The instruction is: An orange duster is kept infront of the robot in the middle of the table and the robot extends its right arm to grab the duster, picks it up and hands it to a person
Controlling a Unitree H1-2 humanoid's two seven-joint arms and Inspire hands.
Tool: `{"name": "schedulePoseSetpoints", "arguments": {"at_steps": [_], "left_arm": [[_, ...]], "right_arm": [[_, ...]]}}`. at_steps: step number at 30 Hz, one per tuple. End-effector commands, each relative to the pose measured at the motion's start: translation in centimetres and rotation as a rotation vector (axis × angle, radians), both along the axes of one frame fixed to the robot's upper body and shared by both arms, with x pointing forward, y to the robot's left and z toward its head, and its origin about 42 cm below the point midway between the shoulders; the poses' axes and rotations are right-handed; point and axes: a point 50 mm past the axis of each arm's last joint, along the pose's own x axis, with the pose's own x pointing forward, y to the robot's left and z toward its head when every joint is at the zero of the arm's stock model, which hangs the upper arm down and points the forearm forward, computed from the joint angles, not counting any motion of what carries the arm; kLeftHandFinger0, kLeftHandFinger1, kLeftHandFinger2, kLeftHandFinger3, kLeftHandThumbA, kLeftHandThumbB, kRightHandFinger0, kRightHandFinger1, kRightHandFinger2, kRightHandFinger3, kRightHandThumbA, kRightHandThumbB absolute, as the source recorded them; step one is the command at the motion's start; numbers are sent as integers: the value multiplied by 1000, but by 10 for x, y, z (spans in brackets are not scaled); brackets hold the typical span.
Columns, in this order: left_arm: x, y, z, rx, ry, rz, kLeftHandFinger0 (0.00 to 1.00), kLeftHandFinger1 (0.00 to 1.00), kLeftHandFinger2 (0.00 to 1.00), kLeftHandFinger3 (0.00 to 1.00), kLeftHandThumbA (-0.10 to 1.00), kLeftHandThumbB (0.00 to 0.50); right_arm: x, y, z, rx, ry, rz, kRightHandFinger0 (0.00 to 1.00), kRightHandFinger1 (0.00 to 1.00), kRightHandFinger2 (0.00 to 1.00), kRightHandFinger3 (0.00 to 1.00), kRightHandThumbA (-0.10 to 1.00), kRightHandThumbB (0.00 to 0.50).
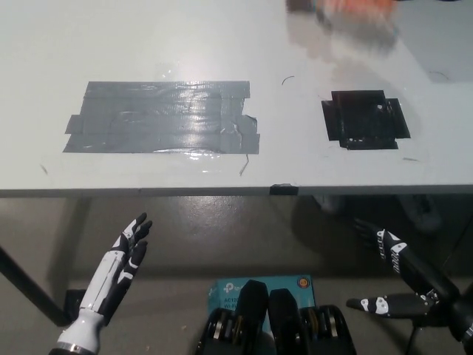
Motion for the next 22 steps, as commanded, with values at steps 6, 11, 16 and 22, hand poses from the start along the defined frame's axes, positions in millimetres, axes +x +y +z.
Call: {"name": "schedulePoseSetpoints", "arguments": {"at_steps": [6,11,16,22], "left_arm": [[-2,2,9,-14,-26,-4,1000,1000,1000,1000,1000,213],[-2,1,9,-6,-25,-3,1000,1000,1000,1000,1000,219],[0,1,10,-7,-28,-7,1000,1000,1000,1000,1000,217],[1,1,10,-3,-24,-8,1000,1000,1000,1000,1000,217]], "right_arm": [[0,0,14,52,-88,-49,1000,1000,1000,1000,1000,293],[-1,0,13,54,-82,-53,1000,1000,1000,1000,1000,297],[2,1,14,46,-87,-45,1000,1000,1000,1000,1000,293],[2,1,14,41,-81,-45,1000,1000,1000,1000,1000,301]]}}
